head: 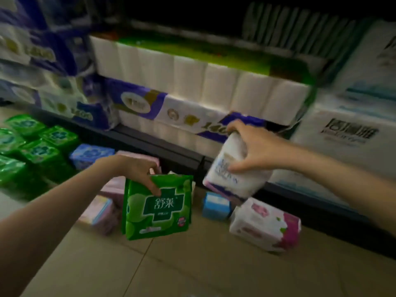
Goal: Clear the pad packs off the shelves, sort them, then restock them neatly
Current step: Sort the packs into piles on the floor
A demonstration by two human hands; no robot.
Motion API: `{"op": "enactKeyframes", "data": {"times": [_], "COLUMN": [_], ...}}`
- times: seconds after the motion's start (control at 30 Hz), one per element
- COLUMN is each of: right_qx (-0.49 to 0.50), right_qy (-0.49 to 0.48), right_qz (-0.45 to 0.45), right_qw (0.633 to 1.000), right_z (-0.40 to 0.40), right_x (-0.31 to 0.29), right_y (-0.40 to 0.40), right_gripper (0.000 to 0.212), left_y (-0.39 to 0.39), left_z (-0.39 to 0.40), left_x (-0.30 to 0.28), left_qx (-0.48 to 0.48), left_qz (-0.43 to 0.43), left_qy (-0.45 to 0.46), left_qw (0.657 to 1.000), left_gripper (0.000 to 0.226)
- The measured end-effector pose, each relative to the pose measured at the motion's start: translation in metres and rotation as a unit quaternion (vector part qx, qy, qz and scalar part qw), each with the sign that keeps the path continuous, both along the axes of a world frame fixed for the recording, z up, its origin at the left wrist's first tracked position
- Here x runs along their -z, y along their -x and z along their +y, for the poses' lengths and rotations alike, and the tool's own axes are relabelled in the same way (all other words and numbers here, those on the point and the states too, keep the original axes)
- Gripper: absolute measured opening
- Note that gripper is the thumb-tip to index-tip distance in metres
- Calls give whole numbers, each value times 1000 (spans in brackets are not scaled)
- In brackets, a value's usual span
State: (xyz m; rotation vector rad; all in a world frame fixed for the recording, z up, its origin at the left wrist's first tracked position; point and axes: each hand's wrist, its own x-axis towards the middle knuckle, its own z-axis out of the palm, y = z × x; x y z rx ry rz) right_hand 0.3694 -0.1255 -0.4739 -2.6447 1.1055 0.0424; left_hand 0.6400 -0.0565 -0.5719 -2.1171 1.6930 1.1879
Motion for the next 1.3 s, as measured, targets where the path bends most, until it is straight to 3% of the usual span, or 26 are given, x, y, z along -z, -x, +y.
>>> {"op": "enactKeyframes", "data": {"times": [0.17, 0.27, 0.47, 0.6, 0.73, 0.9, 1.0, 1.1, 1.3], "right_qx": [23, 19, -39, -76, -33, -23, -40, -73, -106], "right_qy": [-129, -166, -125, -99, -68, -49, -45, -40, -4], "right_qz": [51, 59, 126, 174, 120, 51, -3, -44, -122], "right_qw": [990, 984, 983, 977, 990, 997, 998, 996, 987], "right_z": [-1, 6, 32, 35, 19, -3, -10, -8, -2], "right_x": [119, 159, 228, 242, 234, 201, 170, 141, 114], "right_y": [-9, -15, -14, -8, -15, -53, -95, -149, -260], "right_gripper": [88, 89, 95, 89, 88, 88, 87, 83, 80], "left_y": [-18, -26, -16, -12, -24, -72, -116, -160, -251], "left_z": [26, 28, 35, 31, 25, 31, 43, 63, 107], "left_x": [64, 86, 118, 121, 103, 46, 19, 10, 38], "left_qx": [-31, -3, 43, 79, 64, -78, -218, -328, -503], "left_qz": [25, 11, 6, -2, 15, 56, 44, 26, -71], "left_qy": [-40, -34, -7, -47, -26, 91, 202, 308, 391], "left_qw": [998, 999, 999, 996, 998, 991, 954, 893, 768], "left_gripper": [59, 69, 86, 88, 82, 79, 81, 80, 86]}}
